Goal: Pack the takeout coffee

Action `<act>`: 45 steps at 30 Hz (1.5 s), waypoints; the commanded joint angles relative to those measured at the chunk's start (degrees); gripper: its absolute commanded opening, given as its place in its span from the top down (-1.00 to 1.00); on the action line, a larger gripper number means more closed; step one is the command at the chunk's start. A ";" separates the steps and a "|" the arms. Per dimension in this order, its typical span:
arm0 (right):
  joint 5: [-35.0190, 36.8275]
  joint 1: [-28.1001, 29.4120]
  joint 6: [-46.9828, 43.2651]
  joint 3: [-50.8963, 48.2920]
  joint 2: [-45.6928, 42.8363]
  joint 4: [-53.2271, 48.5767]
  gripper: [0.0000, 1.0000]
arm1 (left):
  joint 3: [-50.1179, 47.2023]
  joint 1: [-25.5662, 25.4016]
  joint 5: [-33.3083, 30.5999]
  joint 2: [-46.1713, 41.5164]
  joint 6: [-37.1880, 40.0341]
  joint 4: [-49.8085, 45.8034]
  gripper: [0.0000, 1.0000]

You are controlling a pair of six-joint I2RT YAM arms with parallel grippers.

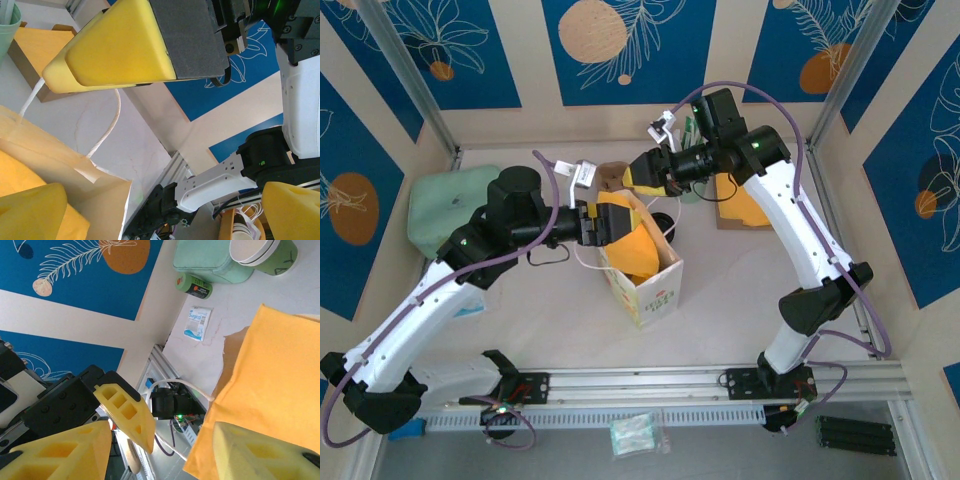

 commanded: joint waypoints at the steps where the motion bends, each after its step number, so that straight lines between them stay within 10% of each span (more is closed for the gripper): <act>1: -0.57 0.64 -0.32 0.12 -1.68 -1.03 -0.13 | 0.44 -0.56 -1.15 -1.42 0.65 0.00 -0.99; 20: 2.13 4.46 1.94 -1.90 -3.80 1.72 -0.22 | 3.29 0.05 -24.44 -4.02 5.89 -15.31 -0.99; 45: 21.65 12.28 7.64 -12.52 7.94 4.76 -0.24 | 2.80 0.81 -29.50 -6.88 5.86 -16.09 -0.99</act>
